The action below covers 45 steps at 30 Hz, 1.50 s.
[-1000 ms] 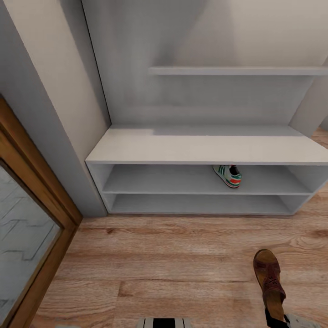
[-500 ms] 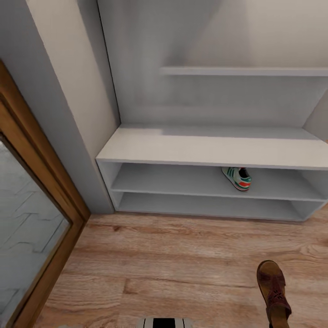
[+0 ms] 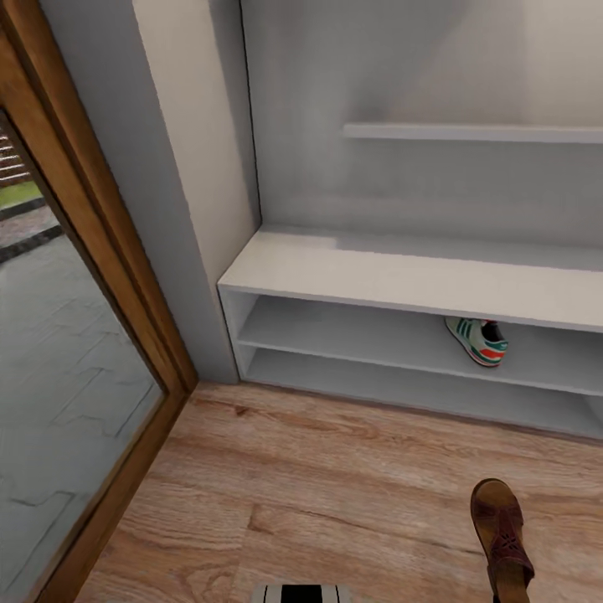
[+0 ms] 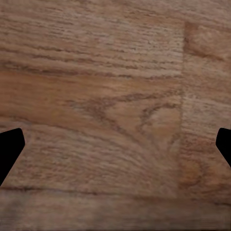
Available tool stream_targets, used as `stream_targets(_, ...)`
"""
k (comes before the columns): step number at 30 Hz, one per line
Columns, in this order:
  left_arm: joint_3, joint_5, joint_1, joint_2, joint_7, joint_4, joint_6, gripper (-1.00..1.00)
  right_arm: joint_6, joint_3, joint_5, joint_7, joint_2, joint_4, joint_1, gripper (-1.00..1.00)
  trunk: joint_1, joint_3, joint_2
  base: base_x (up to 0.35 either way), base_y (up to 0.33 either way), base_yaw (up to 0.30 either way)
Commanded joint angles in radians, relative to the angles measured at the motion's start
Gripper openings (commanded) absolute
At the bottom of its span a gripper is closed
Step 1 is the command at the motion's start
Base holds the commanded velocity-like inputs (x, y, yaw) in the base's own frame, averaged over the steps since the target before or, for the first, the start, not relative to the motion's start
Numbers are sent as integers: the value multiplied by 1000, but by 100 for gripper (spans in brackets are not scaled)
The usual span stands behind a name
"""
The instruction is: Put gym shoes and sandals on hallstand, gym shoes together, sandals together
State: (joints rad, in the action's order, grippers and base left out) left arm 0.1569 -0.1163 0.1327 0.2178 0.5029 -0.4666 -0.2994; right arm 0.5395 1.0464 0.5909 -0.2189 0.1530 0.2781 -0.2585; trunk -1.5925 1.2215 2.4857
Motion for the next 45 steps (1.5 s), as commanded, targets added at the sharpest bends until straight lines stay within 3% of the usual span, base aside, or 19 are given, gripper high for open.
stream_targets(1,3,-8,1,0,9,2,2,100,2,9,-1,-10,0,0,-1,-100,0,1,0,0,0,108)
stream_targets(29,3,-8,1,0,9,1,2,100,2,9,0,-14,0,1,-1,-100,0,1,0,-58,12,8)
stream_targets(45,9,-8,1,0,9,0,2,100,0,6,1,-14,-3,0,-1,-100,0,1,0,-140,137,0)
